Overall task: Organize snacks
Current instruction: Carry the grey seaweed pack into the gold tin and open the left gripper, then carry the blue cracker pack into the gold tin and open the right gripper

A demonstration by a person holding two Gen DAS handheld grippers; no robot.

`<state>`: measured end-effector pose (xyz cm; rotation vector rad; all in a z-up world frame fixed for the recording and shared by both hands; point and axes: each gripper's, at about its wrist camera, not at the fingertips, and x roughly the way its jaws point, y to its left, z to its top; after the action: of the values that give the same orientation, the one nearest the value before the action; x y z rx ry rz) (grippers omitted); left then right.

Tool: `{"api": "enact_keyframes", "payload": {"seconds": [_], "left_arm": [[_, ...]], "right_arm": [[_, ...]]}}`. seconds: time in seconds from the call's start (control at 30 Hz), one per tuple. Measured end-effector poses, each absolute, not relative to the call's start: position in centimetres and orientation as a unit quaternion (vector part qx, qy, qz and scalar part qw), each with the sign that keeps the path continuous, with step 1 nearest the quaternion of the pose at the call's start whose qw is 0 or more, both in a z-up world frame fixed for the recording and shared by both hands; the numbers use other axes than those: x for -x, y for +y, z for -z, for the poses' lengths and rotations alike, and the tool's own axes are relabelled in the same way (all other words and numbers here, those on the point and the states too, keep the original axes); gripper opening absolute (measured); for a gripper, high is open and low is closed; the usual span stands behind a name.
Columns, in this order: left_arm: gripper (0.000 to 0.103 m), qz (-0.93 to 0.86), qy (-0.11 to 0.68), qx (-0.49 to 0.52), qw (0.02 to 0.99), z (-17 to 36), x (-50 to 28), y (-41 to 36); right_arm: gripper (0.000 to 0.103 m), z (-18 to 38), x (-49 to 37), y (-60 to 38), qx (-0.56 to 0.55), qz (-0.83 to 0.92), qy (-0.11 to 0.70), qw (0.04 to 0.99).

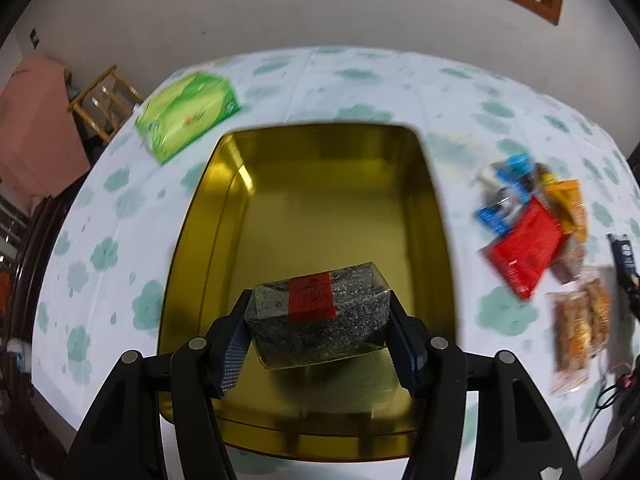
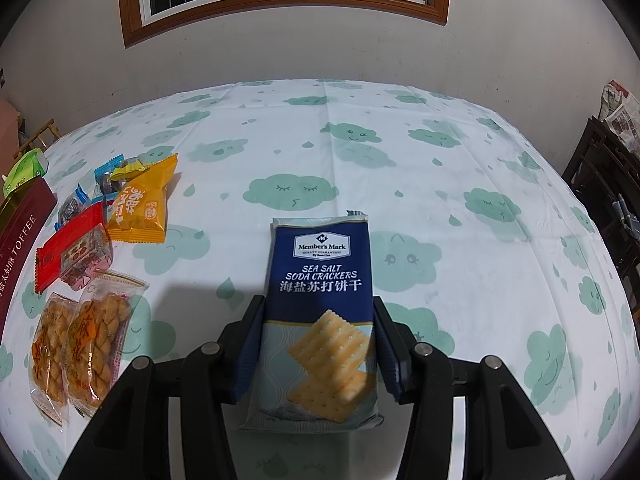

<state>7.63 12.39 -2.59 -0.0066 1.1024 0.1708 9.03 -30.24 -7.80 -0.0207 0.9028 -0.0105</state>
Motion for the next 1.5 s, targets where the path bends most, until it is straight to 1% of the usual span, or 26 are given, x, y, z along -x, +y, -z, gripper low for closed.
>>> {"api": "enact_keyframes", "payload": {"seconds": [0.13,0.37,0.6,0.9,0.93,1.03,1.13,1.33,1.43,1.5], "left_arm": [[0.057,-0.098,0.540,0.005,0.836,4.3,-7.4,14.1],[0.057,-0.103,0.550,-0.004,0.829,5.5,-7.3,14.9],[0.057,-0.100,0.554,-0.004,0.826,6.1,-7.2,15.3],[0.060,-0.097,0.556,-0.007,0.825,6.1,-7.3,15.4],[0.062,-0.097,0.556,-0.006,0.826,6.0,-7.3,15.4],[0.073,-0.096,0.550,-0.006,0.829,5.9,-7.2,15.4],[0.076,-0.096,0.540,-0.013,0.836,5.2,-7.0,15.3],[0.077,-0.102,0.521,-0.009,0.847,3.9,-6.1,15.4],[0.085,-0.111,0.506,-0.012,0.855,3.3,-5.4,15.2],[0.086,-0.113,0.499,-0.020,0.859,3.0,-5.1,14.9]], "right_arm": [[0.052,7.8,-9.1,-30.2,0.010,0.005,0.436,0.900],[0.052,7.8,-9.1,-30.2,0.010,0.005,0.436,0.900],[0.052,7.8,-9.0,-30.2,0.010,0.005,0.436,0.900],[0.052,7.8,-9.0,-30.1,0.010,0.005,0.436,0.900],[0.052,7.8,-9.0,-30.1,0.010,0.005,0.436,0.900],[0.052,7.8,-9.0,-30.1,0.010,0.005,0.436,0.900],[0.052,7.8,-9.1,-30.1,0.010,0.006,0.442,0.897],[0.051,7.6,-9.7,-30.1,0.009,0.011,0.459,0.888],[0.050,7.5,-9.9,-29.8,0.014,0.021,0.464,0.886],[0.050,7.4,-9.9,-29.6,0.016,0.030,0.465,0.885]]}}
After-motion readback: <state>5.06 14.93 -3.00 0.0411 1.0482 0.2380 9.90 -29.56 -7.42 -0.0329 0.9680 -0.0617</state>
